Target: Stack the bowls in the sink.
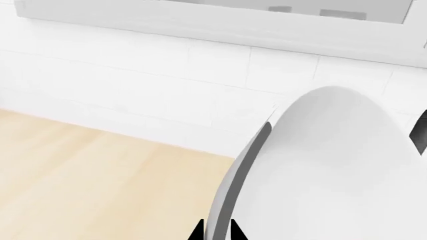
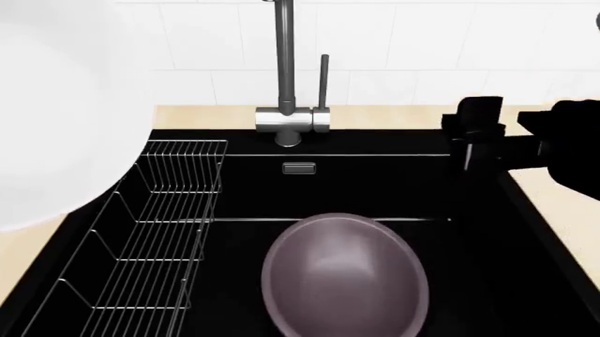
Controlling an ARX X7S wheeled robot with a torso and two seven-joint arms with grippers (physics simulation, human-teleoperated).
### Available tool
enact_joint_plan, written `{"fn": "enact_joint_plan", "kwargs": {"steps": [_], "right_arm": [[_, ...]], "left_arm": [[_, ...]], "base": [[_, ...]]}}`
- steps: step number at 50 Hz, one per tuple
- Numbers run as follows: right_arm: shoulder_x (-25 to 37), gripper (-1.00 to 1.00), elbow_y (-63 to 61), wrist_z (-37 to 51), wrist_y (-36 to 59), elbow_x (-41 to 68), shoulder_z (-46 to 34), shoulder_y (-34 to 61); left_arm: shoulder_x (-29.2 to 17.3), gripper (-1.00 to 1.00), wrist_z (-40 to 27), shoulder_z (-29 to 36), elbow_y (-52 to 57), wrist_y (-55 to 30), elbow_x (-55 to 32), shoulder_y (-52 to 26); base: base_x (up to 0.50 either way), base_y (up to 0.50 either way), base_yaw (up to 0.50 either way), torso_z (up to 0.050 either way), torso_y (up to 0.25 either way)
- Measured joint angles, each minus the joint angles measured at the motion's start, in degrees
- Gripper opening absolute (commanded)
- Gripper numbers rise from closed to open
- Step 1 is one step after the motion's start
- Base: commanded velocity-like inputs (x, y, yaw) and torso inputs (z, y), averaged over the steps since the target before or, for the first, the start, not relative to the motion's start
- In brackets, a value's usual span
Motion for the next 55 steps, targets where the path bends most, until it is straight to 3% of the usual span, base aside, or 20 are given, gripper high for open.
{"fn": "enact_joint_plan", "kwargs": {"steps": [24, 55], "right_arm": [[5.00, 1.00, 0.92, 5.85, 4.09, 6.01, 1.65, 11.40], [8.71, 1.00, 0.66, 5.16, 5.39, 4.15, 1.33, 11.10]], "left_arm": [[8.05, -1.00, -3.30, 4.99, -0.91, -0.34, -0.01, -1.26], [14.85, -1.00, 0.91, 9.94, -0.85, 2.66, 6.67, 3.60]], "base": [[0.00, 0.00, 0.00, 0.000, 0.000], [0.00, 0.00, 0.00, 0.000, 0.000]]}}
